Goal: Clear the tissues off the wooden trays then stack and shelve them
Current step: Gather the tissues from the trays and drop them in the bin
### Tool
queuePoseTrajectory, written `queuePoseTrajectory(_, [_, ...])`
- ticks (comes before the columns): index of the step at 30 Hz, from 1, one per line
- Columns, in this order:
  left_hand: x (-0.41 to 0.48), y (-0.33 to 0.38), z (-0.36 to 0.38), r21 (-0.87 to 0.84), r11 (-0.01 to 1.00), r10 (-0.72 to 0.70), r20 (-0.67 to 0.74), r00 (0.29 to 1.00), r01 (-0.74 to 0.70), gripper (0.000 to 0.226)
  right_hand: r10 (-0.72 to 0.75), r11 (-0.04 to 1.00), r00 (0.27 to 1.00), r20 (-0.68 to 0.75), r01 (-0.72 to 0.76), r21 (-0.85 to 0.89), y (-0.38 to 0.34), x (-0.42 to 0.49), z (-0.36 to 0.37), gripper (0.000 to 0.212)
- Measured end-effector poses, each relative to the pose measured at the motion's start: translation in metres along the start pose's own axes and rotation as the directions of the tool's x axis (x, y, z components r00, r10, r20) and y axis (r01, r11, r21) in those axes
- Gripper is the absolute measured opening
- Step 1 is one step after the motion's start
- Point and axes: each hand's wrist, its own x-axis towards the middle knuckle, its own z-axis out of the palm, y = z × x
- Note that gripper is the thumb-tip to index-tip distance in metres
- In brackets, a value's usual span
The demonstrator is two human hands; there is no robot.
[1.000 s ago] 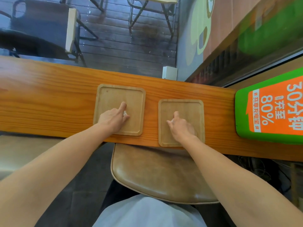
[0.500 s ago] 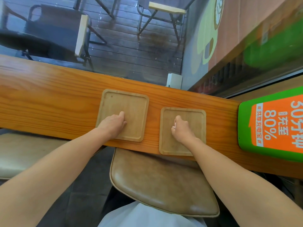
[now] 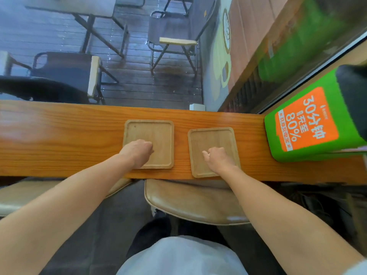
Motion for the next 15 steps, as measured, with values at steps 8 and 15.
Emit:
queuePoseTrajectory(8, [-0.030,0.030,-0.028,0.111,0.982,0.172,-0.157,0.973,-0.156,0.039,0.030,0.997,0.970,-0.239,-0.013,0.072,0.005,-0.062,-0.010,0.037])
queuePoseTrajectory(15, [-0.069,0.068,-0.042,0.180,0.965,0.233,-0.252,0.939,-0.191,0.037,0.007,0.993,0.907,-0.421,0.045,0.112,0.034,-0.119,-0.033,0.031])
